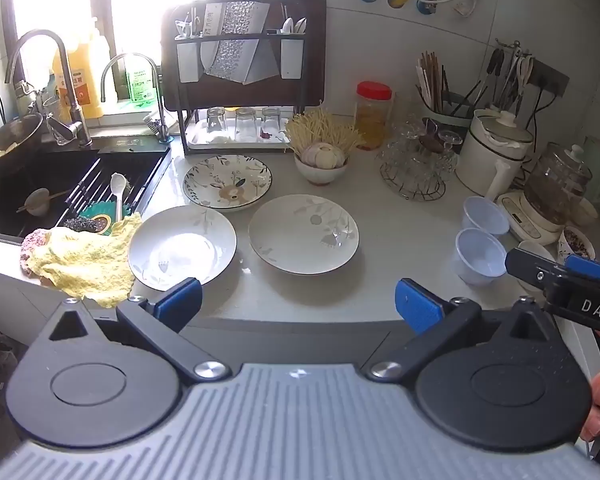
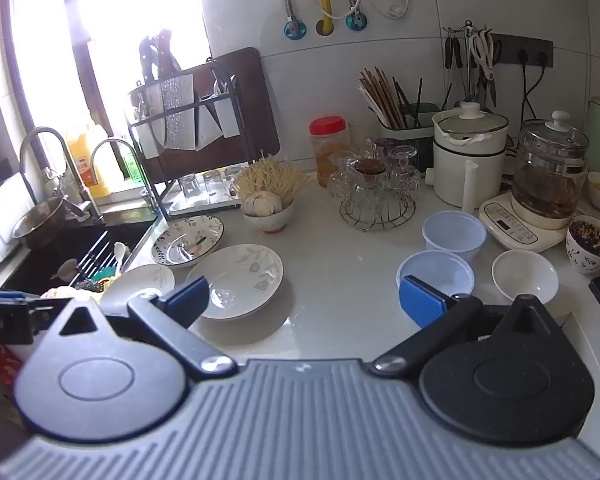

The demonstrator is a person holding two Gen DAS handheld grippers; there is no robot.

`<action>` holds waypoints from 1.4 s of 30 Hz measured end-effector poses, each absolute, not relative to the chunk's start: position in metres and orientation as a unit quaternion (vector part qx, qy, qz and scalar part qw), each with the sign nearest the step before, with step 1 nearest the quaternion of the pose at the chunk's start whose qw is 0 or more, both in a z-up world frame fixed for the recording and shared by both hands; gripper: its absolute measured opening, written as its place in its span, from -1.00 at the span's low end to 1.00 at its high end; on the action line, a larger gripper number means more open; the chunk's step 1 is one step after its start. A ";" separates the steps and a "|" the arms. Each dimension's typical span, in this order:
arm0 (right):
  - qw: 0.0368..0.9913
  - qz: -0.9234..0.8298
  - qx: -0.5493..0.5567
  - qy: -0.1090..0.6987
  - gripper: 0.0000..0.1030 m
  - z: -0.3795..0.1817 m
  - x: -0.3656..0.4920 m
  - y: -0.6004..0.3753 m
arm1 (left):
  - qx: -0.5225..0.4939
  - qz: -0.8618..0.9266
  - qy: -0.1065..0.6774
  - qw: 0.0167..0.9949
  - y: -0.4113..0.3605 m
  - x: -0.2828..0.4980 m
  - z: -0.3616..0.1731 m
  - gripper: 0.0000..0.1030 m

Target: Organize plates and bowls

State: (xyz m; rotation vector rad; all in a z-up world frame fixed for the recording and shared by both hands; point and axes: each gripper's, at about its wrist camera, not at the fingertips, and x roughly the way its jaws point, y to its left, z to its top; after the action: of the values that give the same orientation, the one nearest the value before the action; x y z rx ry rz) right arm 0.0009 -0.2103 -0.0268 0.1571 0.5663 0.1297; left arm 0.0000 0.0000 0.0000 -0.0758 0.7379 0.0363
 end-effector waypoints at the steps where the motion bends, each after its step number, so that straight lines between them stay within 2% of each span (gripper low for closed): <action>1: 0.954 0.064 0.079 0.283 1.00 -0.026 0.002 -0.212 | -0.037 0.018 0.360 0.932 0.000 0.000 0.000 1.00; 19: 0.950 0.087 0.101 0.282 1.00 -0.042 0.012 -0.220 | -0.033 0.025 0.395 0.918 -0.003 0.026 -0.018 1.00; 42: 0.942 0.108 0.103 0.301 1.00 -0.057 0.012 -0.223 | -0.041 0.035 0.410 0.911 -0.014 0.013 -0.039 1.00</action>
State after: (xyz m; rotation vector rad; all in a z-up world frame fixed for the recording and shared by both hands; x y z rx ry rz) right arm 0.0119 -0.2230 -0.0568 0.2091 0.6134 0.2198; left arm 0.0132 -0.0144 -0.0388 -0.0853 0.8450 0.0724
